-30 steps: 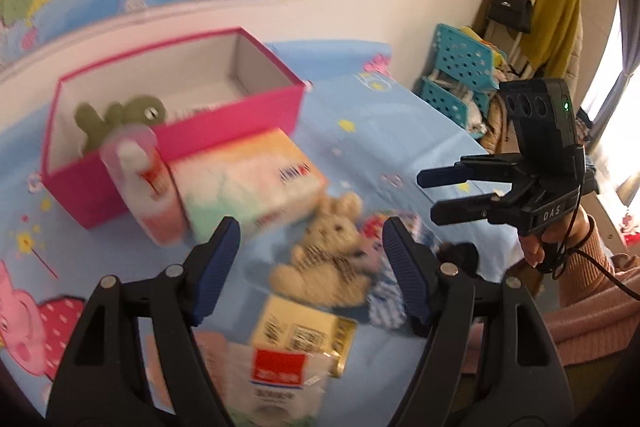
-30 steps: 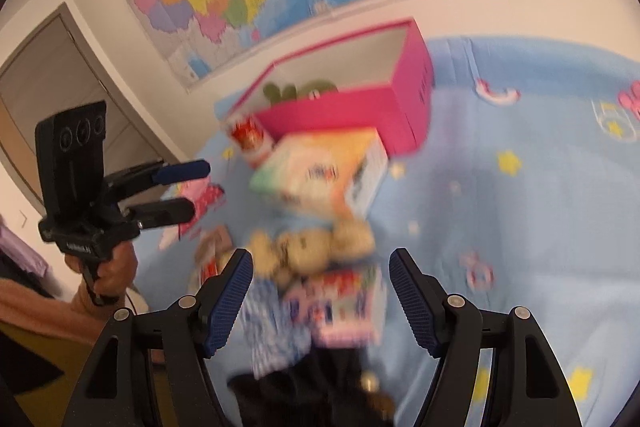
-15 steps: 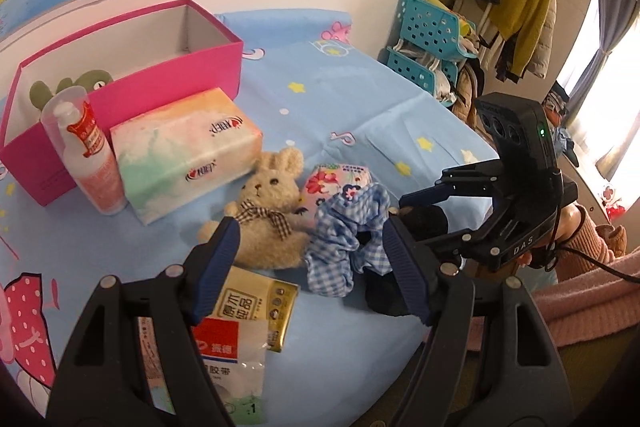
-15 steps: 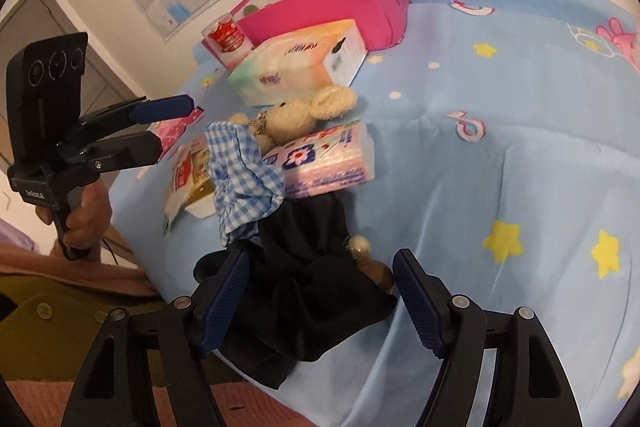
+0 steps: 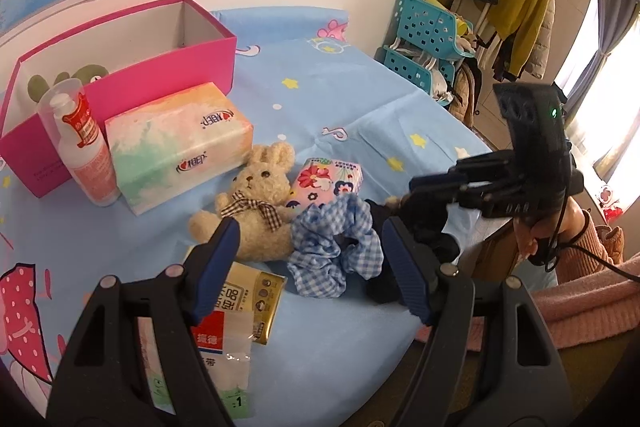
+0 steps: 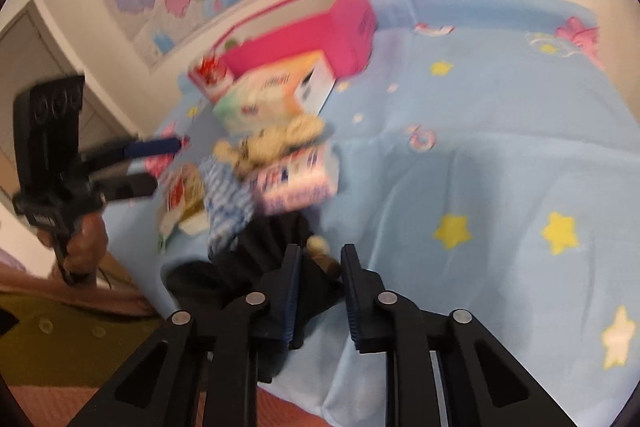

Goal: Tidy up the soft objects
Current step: 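Move the right tool back over the teddy bear and scrunchies, then grasp the black scrunchie with the right gripper and lift it, then carry the black scrunchie into the pink box and open the right gripper, then move the right tool down over the beige teddy bear, then grasp the beige teddy bear with the right gripper and lift it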

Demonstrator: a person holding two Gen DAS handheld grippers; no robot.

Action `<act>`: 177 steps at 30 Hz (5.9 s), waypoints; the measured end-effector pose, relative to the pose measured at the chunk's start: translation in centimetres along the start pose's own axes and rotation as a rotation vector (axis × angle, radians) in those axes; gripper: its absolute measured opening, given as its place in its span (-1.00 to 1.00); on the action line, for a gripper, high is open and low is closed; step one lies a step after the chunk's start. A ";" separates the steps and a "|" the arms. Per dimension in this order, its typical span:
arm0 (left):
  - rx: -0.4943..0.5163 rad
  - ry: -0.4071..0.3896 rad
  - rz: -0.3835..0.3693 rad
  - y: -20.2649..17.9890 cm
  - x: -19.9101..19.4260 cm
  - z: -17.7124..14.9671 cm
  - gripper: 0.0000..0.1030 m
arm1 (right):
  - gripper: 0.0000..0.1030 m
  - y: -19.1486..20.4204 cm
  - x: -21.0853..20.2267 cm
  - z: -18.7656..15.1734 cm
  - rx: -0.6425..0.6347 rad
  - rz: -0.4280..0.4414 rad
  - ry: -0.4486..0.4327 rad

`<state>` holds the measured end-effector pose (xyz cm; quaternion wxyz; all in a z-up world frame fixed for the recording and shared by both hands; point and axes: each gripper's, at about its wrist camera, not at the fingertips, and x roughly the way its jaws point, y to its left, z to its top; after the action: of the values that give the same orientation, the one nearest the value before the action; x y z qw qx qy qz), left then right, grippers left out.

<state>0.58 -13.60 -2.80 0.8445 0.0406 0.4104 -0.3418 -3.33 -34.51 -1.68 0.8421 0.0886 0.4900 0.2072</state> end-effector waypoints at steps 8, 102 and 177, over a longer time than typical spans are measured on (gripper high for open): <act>0.000 0.001 -0.011 -0.2 -0.1 -0.3 0.45 | 0.12 -1.8 -0.4 -0.3 0.103 0.024 0.001; 0.000 0.014 0.075 5.0 -0.3 5.0 0.31 | 0.14 0.8 9.0 12.3 -0.099 0.178 0.075; -0.236 0.274 -0.118 6.7 7.4 1.0 -0.08 | 0.20 -2.3 10.8 9.4 0.100 0.277 0.090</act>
<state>8.53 -12.85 -8.95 0.7582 -0.0366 0.5602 -0.3316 10.11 -31.36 -6.30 0.7770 0.1877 0.5202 0.3007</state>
